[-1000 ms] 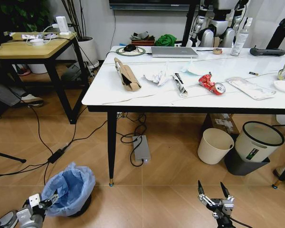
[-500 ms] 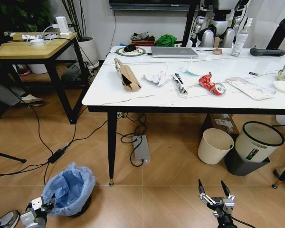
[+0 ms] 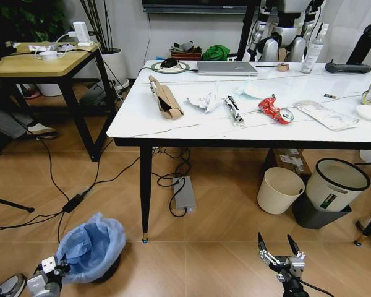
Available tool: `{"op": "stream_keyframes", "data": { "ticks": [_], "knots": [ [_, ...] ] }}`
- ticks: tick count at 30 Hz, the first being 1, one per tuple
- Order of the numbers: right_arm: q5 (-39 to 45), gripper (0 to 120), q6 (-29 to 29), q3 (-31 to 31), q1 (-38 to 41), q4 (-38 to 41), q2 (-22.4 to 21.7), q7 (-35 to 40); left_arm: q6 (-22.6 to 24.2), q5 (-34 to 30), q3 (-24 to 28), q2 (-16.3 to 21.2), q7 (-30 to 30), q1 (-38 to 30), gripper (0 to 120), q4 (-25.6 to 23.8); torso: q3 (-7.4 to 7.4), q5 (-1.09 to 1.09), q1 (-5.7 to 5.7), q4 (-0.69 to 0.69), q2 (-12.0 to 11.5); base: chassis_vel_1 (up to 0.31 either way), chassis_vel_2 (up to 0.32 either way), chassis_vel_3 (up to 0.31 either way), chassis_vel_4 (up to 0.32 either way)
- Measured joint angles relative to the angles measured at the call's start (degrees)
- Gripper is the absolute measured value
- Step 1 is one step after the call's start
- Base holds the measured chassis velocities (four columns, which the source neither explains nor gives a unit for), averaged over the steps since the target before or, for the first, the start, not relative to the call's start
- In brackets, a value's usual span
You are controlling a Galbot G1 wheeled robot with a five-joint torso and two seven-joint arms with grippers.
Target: Pick up the trash bin and place the trash from the table into it.
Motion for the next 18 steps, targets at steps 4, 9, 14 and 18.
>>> {"op": "stream_keyframes", "data": {
  "ticks": [4, 9, 14, 18],
  "knots": [
    [0.0, 100, -0.1, 0.1, 0.1, -0.1, 0.0, 0.0, -1.0, 0.1, 0.1, 0.1, 1.3, 0.7, 0, -0.6, 0.01, -0.02, 0.01, 0.00, 0.0, 0.000, 0.000, 0.000, 0.000],
    [0.0, 100, -0.4, 0.2, 0.2, 0.1, 0.0, 0.2, -7.5, 2.4, 0.8, 0.4, 3.0, 5.3, 0, -6.4, 0.02, -0.03, 0.02, 0.02, 0.0, 0.000, 0.000, 0.000, 0.000],
    [0.0, 100, -0.6, 0.3, 0.0, 0.6, 0.0, 0.2, -9.9, 0.7, 1.3, 0.4, 4.5, 10.1, 0, -13.1, 0.02, -0.01, 0.02, 0.01, 0.0, 0.000, 0.000, 0.000, 0.000],
    [-0.1, 100, -0.7, 0.3, -0.2, 1.0, 0.0, 0.2, -9.3, -1.3, 2.0, 0.5, 4.6, 14.8, 0, -19.6, 0.02, -0.02, 0.02, 0.00, 0.0, 0.000, 0.000, 0.000, 0.000]
  ]
}}
